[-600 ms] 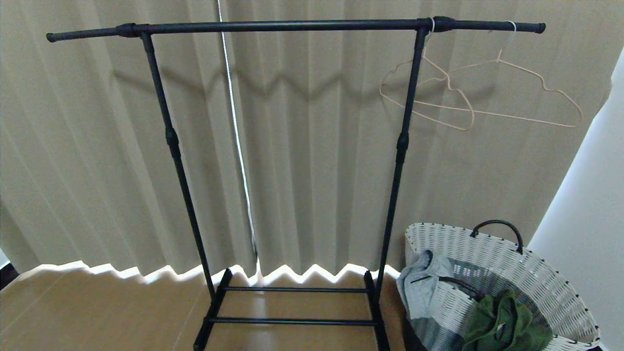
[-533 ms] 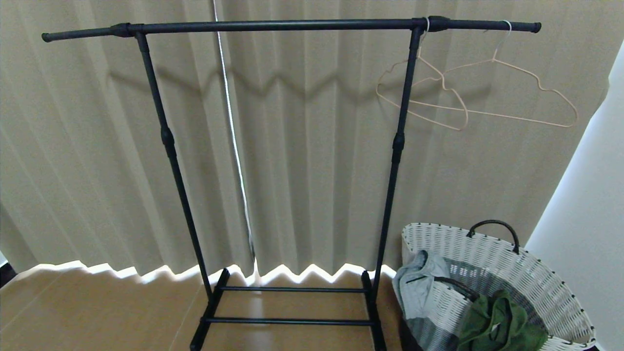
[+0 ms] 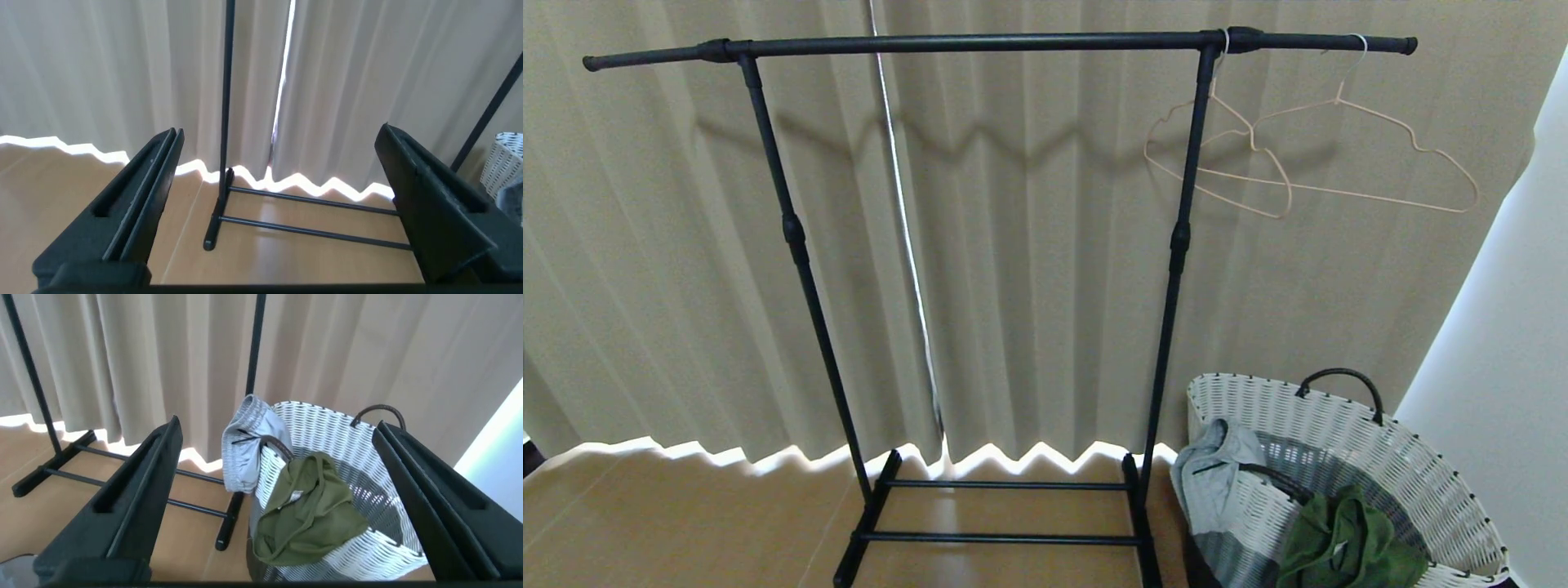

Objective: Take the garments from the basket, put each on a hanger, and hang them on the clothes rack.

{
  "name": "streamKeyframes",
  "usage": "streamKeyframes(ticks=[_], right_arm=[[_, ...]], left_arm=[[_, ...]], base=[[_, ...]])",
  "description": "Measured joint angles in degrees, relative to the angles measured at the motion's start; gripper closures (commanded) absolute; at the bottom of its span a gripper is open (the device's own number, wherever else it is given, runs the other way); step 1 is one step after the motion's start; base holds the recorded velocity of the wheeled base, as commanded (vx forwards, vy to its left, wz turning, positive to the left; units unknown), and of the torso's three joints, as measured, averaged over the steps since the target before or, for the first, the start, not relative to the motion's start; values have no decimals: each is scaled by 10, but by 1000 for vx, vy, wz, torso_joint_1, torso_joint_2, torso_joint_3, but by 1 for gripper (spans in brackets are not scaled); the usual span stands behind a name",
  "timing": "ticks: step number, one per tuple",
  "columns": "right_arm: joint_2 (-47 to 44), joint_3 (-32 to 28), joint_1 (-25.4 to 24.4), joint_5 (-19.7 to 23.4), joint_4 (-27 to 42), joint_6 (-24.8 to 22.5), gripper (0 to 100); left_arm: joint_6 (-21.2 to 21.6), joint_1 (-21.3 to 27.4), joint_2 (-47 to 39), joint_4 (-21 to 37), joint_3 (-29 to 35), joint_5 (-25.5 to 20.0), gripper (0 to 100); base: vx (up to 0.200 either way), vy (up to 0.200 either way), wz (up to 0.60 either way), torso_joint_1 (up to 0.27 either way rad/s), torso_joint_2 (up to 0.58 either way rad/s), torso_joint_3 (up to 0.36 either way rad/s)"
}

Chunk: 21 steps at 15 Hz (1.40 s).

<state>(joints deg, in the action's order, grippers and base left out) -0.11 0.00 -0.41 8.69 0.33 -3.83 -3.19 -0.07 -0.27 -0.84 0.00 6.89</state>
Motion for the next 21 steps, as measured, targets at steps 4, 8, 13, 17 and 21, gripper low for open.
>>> streamKeyframes(ticks=[4, 8, 13, 17, 21], right_arm=[[0, 0, 0, 0, 0, 0, 0], [0, 0, 0, 0, 1, 0, 0], [0, 0, 0, 0, 0, 0, 0], [0, 0, 0, 0, 0, -1, 0], [0, 0, 0, 0, 0, 1, 0]], left_arm=[[0, 0, 0, 0, 0, -1, 0], [0, 0, 0, 0, 0, 0, 0], [0, 0, 0, 0, 0, -1, 0], [0, 0, 0, 0, 0, -2, 0], [1, 0, 0, 0, 0, -3, 0]], base=[[100, 0, 0, 0, 4, 1], [200, 0, 0, 4, 0, 5], [120, 0, 0, 1, 0, 1], [0, 0, 0, 0, 0, 0], [0, 0, 0, -66, 213, 145]])
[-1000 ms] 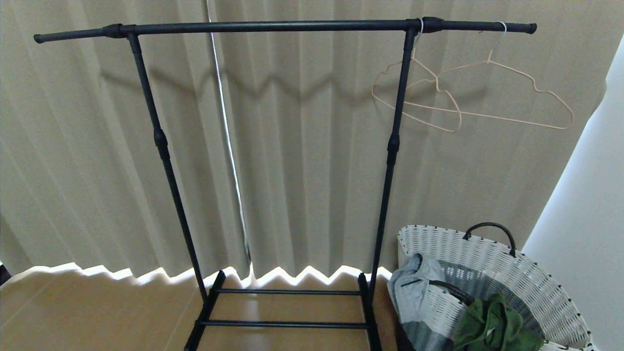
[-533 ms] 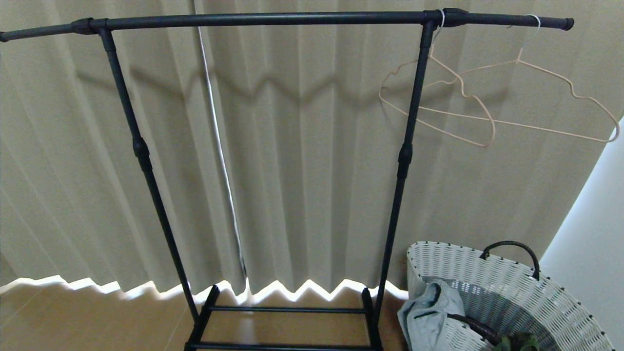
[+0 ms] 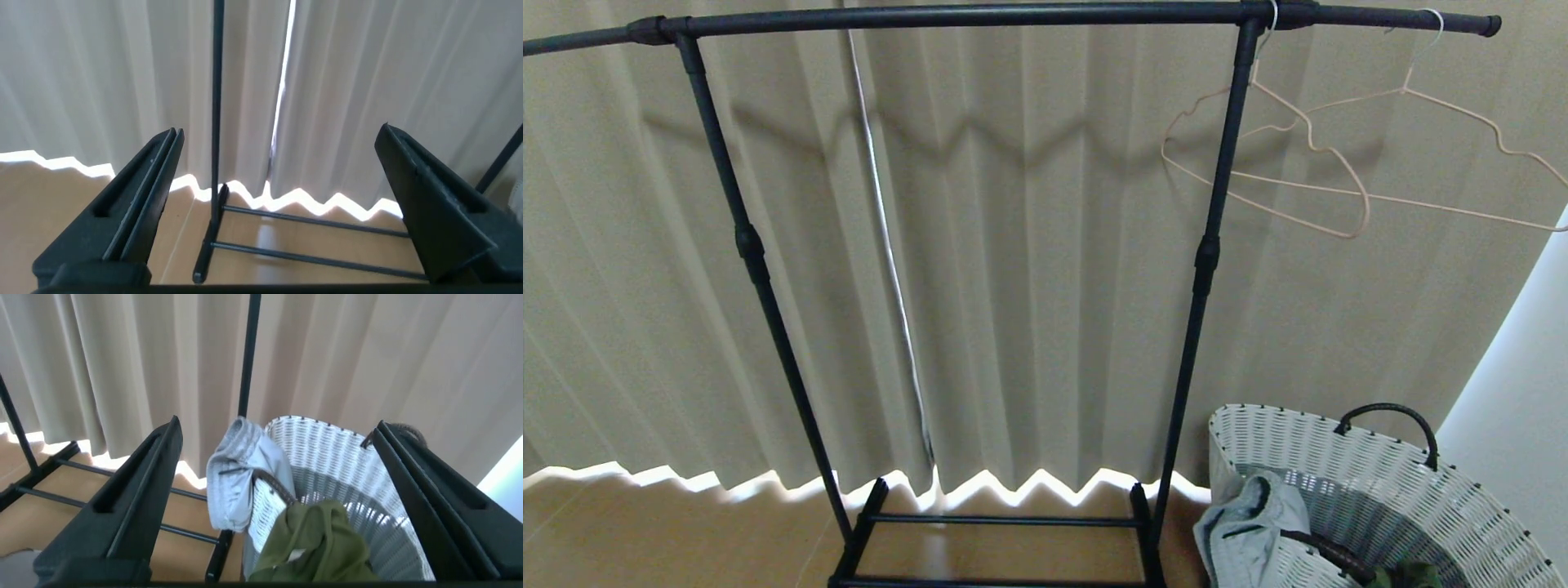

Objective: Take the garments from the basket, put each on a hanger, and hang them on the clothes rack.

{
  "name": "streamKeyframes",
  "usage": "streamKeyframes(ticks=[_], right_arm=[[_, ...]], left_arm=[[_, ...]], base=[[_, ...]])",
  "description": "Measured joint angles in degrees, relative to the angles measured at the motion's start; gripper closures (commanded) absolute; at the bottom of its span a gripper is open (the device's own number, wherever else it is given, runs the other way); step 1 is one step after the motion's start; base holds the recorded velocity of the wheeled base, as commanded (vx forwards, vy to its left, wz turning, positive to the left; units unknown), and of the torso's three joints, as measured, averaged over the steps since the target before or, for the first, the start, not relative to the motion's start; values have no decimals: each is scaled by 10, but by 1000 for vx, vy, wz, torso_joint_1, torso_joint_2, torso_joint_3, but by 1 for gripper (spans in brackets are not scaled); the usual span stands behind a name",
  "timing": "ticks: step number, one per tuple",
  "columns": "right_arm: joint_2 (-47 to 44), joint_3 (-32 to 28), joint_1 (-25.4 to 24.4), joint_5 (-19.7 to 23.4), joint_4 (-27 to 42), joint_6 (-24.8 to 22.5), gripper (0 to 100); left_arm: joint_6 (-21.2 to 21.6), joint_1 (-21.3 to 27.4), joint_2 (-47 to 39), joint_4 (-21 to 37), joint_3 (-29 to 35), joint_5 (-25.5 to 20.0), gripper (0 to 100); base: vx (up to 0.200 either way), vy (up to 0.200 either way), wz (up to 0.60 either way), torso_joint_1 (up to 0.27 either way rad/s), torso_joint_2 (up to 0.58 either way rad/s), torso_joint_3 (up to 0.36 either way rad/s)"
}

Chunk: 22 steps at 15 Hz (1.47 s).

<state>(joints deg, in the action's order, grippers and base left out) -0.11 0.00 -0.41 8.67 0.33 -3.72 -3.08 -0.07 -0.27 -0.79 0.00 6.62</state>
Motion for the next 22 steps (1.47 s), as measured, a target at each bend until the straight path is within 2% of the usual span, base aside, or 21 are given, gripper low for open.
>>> streamKeyframes(ticks=[8, 14, 22], right_arm=[[0, 0, 0, 0, 0, -1, 0], [0, 0, 0, 0, 0, -1, 0], [0, -1, 0, -2, 5, -6, 0]], left_arm=[[0, 0, 0, 0, 0, 0, 0], [0, -1, 0, -1, 0, 0, 0], [-1, 0, 0, 0, 0, -1, 0]], base=[[0, 0, 0, -11, 46, 29], [0, -200, 0, 1, 4, 6], [0, 0, 0, 0, 0, 0]])
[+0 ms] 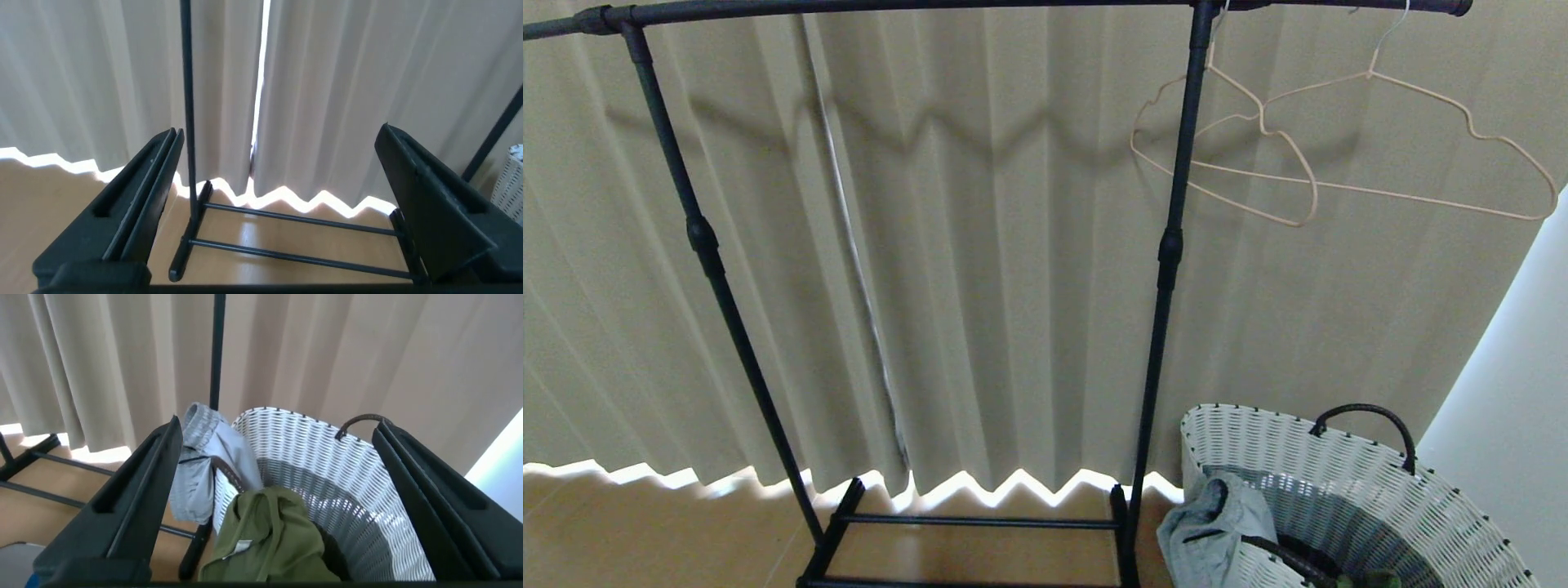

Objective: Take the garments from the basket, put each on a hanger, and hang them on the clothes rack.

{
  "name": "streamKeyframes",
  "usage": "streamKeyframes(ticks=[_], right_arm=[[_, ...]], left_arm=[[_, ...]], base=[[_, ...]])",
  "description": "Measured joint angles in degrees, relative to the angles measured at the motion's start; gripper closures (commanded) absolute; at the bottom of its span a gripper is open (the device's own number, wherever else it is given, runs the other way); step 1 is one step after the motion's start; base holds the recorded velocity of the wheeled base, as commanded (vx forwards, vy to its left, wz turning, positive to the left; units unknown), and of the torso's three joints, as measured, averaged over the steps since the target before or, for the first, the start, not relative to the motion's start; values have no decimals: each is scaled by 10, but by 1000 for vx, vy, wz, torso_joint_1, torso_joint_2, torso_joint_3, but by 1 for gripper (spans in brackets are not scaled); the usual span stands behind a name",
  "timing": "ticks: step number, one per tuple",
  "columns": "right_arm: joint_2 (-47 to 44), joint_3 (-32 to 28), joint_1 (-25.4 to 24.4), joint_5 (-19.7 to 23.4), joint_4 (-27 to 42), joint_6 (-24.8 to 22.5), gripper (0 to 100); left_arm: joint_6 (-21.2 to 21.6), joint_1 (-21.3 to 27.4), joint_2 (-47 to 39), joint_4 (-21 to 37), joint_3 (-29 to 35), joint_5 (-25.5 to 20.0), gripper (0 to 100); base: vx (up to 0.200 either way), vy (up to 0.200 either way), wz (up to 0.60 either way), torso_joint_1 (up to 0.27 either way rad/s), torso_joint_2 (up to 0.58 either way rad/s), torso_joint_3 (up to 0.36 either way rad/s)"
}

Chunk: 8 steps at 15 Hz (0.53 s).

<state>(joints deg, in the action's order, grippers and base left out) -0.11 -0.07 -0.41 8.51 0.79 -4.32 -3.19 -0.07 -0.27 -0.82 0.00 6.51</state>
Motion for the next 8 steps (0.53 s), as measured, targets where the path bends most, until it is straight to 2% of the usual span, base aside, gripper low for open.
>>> streamKeyframes(ticks=[2, 4, 8], right_arm=[[-1, -11, 0, 0, 18, -2, 0], [-10, -52, -1, -1, 54, -5, 0], [-116, -136, -2, -4, 97, -40, 0]], left_arm=[[0, 0, 0, 0, 0, 0, 0], [0, 0, 0, 0, 0, 0, 0], [0, 0, 0, 0, 0, 0, 0]], base=[[0, 0, 0, 0, 0, 0], [0, 0, 0, 0, 0, 0], [0, 0, 0, 0, 0, 0]])
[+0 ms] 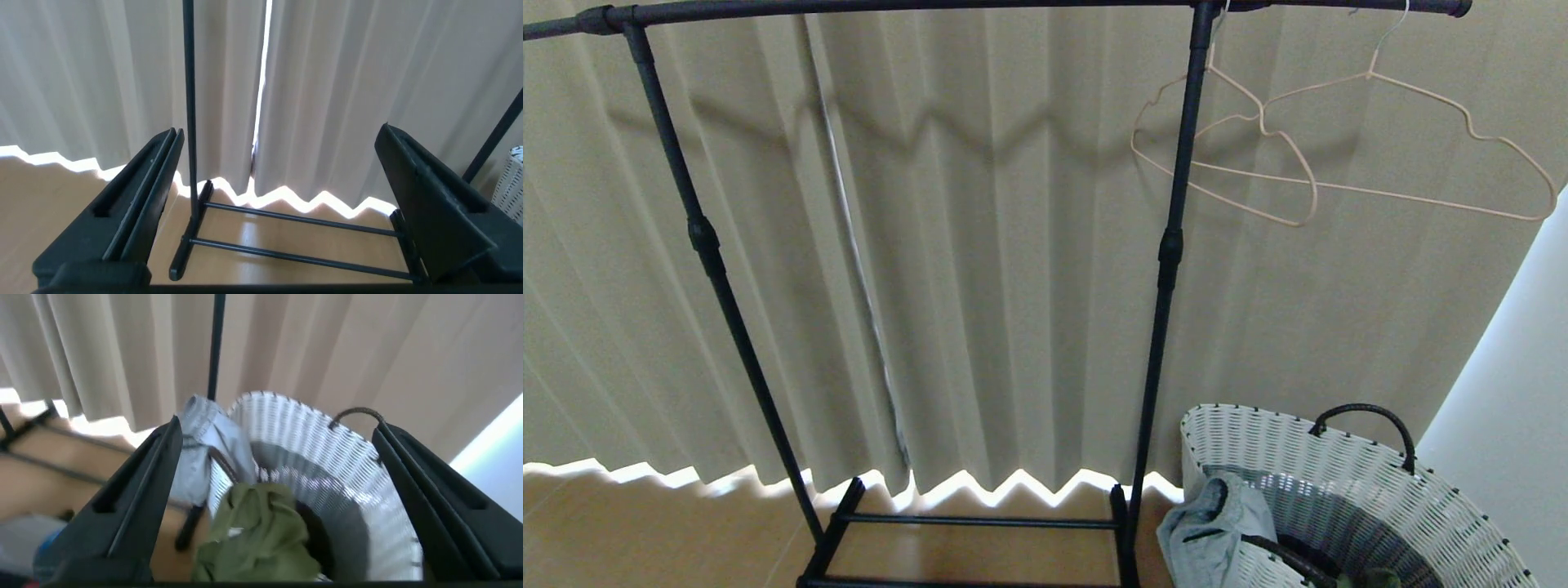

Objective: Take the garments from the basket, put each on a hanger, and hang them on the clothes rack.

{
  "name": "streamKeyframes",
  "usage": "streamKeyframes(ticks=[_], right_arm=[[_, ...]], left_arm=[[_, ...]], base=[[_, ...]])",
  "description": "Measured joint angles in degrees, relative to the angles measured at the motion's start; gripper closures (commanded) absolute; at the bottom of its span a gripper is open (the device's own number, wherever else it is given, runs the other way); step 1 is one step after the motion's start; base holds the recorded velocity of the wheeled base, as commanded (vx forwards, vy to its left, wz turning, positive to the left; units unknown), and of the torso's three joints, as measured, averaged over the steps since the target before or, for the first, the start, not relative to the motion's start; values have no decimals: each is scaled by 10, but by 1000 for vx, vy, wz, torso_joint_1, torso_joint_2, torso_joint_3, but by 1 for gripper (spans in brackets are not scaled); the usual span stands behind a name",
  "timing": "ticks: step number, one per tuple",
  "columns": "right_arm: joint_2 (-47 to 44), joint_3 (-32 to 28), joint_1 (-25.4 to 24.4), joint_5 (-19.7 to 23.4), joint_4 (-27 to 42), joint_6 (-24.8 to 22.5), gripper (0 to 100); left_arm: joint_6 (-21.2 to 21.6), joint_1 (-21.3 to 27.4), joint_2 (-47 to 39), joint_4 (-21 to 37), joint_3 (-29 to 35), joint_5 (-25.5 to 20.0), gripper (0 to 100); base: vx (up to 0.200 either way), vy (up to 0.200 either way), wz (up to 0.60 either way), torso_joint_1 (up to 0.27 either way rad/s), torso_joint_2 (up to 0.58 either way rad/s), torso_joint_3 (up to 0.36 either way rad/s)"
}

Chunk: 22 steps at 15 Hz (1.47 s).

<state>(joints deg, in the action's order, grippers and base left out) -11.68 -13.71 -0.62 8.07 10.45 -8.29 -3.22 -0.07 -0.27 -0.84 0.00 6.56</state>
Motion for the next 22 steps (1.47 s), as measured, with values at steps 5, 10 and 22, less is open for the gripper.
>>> streamKeyframes(ticks=[5, 10, 22], right_arm=[[-220, -49, 2, -82, 4, -73, 0], [-467, -56, 3, -132, -34, -124, 0], [-769, 28, 3, -139, -280, -262, 0]], left_arm=[[0, 0, 0, 0, 0, 0, 0], [0, 0, 0, 0, 0, 0, 0], [0, 0, 0, 0, 0, 0, 0]], base=[[0, 0, 0, 0, 0, 0], [0, 0, 0, 0, 0, 0], [0, 0, 0, 0, 0, 0]])
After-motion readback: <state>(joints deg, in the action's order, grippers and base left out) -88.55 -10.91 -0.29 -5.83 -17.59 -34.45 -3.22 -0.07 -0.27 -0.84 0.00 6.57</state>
